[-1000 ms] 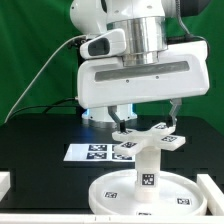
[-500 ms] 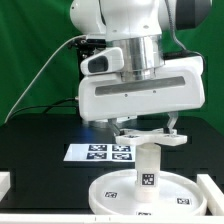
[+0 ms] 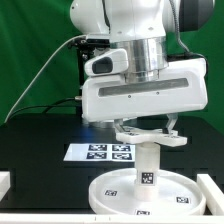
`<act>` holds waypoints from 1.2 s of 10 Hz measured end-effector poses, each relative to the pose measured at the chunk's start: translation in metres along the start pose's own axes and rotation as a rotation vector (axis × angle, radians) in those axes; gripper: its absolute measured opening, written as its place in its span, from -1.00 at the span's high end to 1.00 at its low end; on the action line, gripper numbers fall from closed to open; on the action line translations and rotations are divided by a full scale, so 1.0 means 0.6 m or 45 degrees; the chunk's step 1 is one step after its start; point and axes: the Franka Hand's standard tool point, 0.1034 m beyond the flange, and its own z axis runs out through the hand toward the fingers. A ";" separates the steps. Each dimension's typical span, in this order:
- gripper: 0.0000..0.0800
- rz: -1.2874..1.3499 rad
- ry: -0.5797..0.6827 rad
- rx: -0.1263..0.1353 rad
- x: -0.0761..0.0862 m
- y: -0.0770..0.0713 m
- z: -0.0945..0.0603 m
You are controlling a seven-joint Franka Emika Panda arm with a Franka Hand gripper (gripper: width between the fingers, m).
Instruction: Assemble round table
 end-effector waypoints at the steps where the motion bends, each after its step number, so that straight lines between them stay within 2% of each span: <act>1: -0.12 0.000 0.000 0.000 0.000 0.000 0.000; 4: -0.12 0.241 0.018 -0.001 0.003 -0.002 0.001; 7: -0.12 0.744 0.039 0.005 0.005 -0.007 0.002; 9: -0.12 1.205 0.088 0.044 0.011 -0.007 0.003; 11: -0.12 1.424 0.090 0.070 0.013 -0.006 0.003; 12: -0.25 1.451 0.087 0.075 0.013 -0.007 0.003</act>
Offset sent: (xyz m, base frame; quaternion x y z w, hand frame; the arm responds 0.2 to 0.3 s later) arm 0.0020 -0.0038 -0.0018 -0.0192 0.0281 0.1811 0.9829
